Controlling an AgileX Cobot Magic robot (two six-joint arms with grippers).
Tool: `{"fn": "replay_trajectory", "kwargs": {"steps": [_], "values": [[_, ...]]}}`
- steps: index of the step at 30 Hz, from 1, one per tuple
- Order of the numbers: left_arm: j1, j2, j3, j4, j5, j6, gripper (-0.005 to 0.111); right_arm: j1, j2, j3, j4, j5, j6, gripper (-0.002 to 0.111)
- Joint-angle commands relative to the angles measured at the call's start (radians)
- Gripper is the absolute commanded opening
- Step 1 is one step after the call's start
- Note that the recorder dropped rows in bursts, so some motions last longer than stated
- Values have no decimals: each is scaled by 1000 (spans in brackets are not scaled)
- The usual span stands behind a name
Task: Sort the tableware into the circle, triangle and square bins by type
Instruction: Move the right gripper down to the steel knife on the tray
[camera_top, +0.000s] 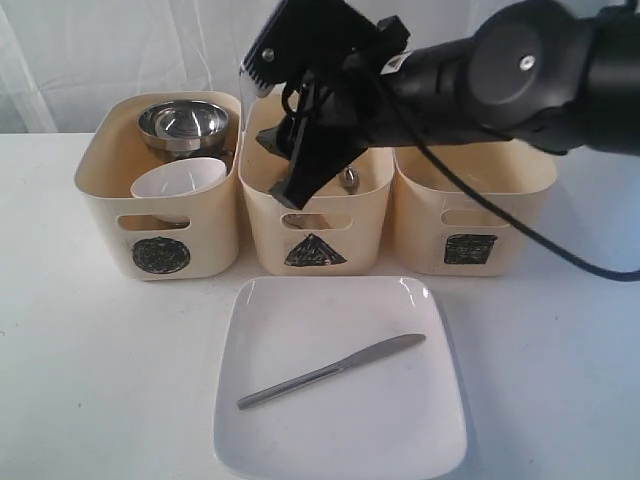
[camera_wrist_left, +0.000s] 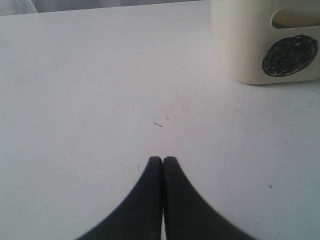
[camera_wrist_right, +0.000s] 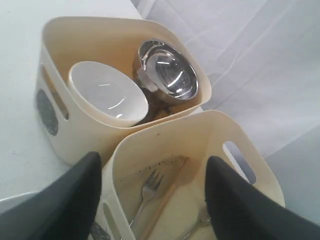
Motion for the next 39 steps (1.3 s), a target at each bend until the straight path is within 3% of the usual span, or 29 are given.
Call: {"fn": "replay_trajectory", "kwargs": {"steps": [1,10,17,39], "values": [[-5,-4,4,-10,2,-6,0,-6,-71,-6,-19,169,-133,56],[-5,-4,4,-10,2,-6,0,-6,-18,32,-19,464,-117,56],[-5,-4,4,-10,2,-6,0,-6,46,87,-120,446,-117,56],[-5,-4,4,-10,2,-6,0,-6,261,91,-151,474,-215,57]]}}
